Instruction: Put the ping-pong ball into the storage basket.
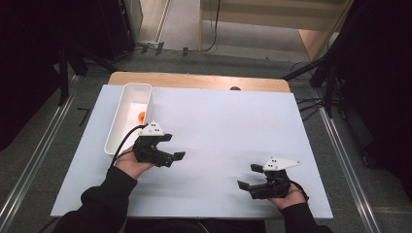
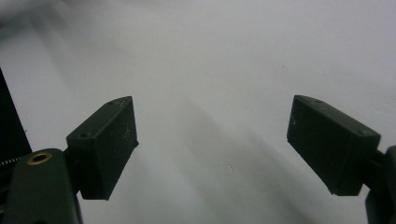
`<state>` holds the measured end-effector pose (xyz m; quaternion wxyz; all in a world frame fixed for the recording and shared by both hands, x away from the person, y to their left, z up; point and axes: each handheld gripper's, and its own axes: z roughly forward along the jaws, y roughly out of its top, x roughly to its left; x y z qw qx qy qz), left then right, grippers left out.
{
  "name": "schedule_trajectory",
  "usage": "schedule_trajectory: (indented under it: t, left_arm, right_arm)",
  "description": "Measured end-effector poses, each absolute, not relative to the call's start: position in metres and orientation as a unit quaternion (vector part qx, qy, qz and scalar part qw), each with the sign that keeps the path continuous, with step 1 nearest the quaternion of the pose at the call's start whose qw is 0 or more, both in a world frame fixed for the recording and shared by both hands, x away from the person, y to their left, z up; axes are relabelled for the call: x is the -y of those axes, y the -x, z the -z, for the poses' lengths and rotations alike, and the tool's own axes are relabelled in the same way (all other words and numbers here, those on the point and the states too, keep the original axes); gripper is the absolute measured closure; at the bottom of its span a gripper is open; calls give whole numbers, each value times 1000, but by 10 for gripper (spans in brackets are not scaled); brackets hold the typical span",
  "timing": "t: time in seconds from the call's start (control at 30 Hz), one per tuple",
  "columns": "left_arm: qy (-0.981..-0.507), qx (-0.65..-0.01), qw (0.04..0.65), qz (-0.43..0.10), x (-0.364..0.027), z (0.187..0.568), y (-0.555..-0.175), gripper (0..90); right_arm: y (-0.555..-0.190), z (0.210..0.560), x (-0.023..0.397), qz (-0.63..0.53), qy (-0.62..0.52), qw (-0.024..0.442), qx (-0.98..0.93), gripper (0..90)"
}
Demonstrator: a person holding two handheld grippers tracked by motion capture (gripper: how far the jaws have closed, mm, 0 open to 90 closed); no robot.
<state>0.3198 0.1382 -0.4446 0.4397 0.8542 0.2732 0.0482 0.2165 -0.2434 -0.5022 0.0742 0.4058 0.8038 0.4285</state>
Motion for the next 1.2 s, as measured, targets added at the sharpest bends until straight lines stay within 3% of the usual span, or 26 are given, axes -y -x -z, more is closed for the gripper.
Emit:
schedule_trajectory:
  t: [1.2]
  left_arm:
    - [-878,-216,426,-46,-139,460,-294,151]
  right_arm:
    - [-216,502,244,-427,-407,73,-804,146]
